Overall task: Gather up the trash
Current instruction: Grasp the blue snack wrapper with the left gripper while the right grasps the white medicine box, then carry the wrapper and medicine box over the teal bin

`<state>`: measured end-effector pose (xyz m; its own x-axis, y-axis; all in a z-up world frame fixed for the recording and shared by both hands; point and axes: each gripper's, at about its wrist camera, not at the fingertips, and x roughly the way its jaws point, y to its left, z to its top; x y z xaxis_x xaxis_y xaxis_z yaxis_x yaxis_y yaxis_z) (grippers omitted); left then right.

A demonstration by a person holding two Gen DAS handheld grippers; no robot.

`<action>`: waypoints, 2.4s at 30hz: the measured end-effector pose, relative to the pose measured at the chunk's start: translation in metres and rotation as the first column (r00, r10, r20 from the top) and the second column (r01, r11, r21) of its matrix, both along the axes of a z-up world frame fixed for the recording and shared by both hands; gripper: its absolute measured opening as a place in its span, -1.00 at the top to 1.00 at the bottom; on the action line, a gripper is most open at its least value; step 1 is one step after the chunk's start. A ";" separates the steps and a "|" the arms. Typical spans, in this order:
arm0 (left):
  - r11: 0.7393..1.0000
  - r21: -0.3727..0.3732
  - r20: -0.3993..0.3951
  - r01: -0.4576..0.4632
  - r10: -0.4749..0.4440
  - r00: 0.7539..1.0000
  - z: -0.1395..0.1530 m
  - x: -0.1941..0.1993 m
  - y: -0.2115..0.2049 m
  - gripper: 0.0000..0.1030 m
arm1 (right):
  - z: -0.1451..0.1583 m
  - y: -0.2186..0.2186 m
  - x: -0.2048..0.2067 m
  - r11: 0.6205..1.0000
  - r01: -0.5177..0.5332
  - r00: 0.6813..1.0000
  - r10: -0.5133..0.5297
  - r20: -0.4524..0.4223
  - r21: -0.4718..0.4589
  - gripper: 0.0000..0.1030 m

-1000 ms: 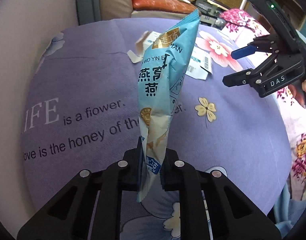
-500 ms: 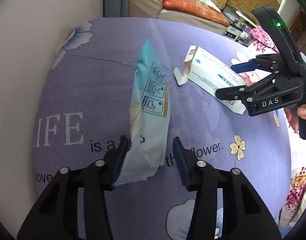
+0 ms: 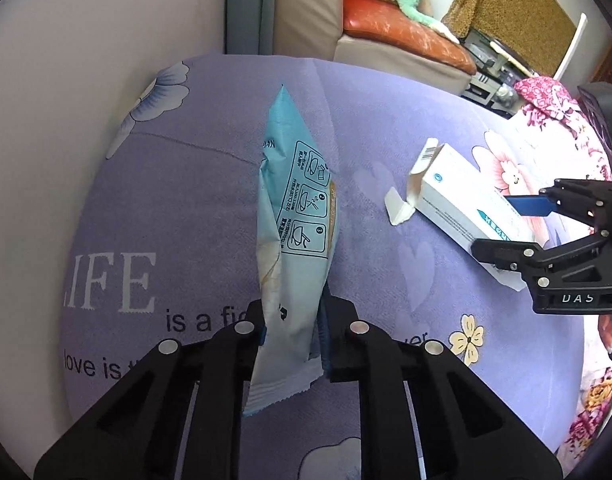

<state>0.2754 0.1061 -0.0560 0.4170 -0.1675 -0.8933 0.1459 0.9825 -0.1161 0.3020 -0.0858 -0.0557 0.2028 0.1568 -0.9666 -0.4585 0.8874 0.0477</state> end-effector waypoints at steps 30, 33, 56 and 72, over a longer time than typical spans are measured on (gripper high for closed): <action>0.930 0.060 0.055 0.363 -0.366 0.929 0.040 -0.130 -0.265 0.71 | 0.055 -0.239 -0.178 0.925 0.371 0.912 -0.380 0.156 0.085 -0.19; 0.920 0.069 0.049 0.385 -0.389 0.920 0.036 -0.134 -0.295 0.71 | 0.056 -0.264 -0.189 0.911 0.400 0.896 -0.412 0.168 0.100 -0.19; 0.822 0.095 -0.006 0.562 -0.564 0.826 0.007 -0.146 -0.450 0.69 | 0.045 -0.404 -0.231 0.794 0.588 0.776 -0.608 0.170 0.156 -0.19; 0.786 0.037 -0.036 0.617 -0.616 0.787 -0.020 -0.128 -0.482 0.66 | 0.033 -0.432 -0.220 0.755 0.648 0.741 -0.655 0.149 0.100 -0.20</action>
